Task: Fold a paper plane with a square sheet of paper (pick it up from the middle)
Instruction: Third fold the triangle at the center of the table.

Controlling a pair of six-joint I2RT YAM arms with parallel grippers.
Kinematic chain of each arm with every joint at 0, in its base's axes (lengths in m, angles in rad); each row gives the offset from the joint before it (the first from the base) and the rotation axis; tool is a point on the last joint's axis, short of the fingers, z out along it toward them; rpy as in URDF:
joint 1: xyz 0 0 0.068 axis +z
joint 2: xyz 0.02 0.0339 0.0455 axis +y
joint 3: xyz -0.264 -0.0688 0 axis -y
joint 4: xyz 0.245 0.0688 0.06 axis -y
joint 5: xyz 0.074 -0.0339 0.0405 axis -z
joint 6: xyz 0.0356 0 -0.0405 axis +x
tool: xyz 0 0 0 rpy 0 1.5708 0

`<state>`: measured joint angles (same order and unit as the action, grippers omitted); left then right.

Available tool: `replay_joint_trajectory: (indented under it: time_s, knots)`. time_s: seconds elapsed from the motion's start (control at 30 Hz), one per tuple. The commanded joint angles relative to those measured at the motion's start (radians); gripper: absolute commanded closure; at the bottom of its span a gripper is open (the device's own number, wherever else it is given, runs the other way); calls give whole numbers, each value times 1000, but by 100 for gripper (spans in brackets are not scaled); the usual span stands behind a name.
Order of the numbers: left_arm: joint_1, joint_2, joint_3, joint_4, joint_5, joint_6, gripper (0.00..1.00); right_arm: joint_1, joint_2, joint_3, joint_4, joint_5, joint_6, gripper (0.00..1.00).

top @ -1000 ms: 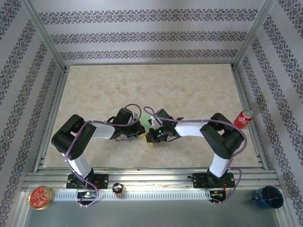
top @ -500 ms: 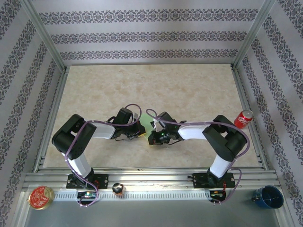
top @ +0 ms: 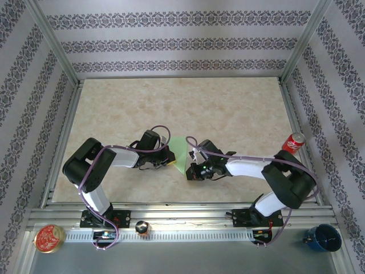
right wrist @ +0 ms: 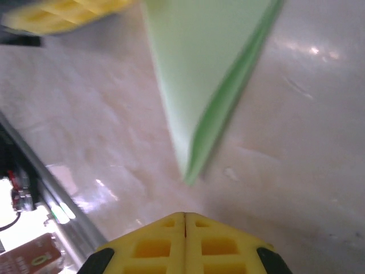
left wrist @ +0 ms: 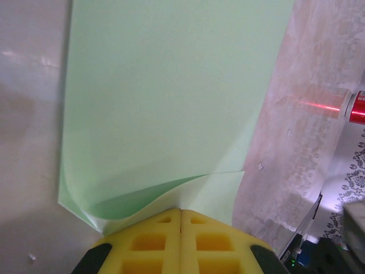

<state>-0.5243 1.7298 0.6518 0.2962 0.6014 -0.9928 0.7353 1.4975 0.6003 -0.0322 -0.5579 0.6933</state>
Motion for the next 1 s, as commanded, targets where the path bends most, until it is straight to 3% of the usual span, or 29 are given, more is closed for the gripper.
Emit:
replay_joint_trajectory:
  time_s: [0.0,0.33,0.7,0.83,0.97]
  knots:
    - [-10,26,-25,-45,-54,-4,100,-30,-44,40,61,-88,69,95]
    - [-10,19,-20,-41,-49,-1,100,-34,197,229,45,-18,121,95]
    - [-10,4,-5,-36,-45,13,100,-46,277,160,32,6,117,96]
    - [-10,-41,17,-49,-48,33,95,-55,286,131,25,-2,92,97]
    - [-12,-115,32,-93,-51,79,80,-72,286,127,16,-9,73,98]
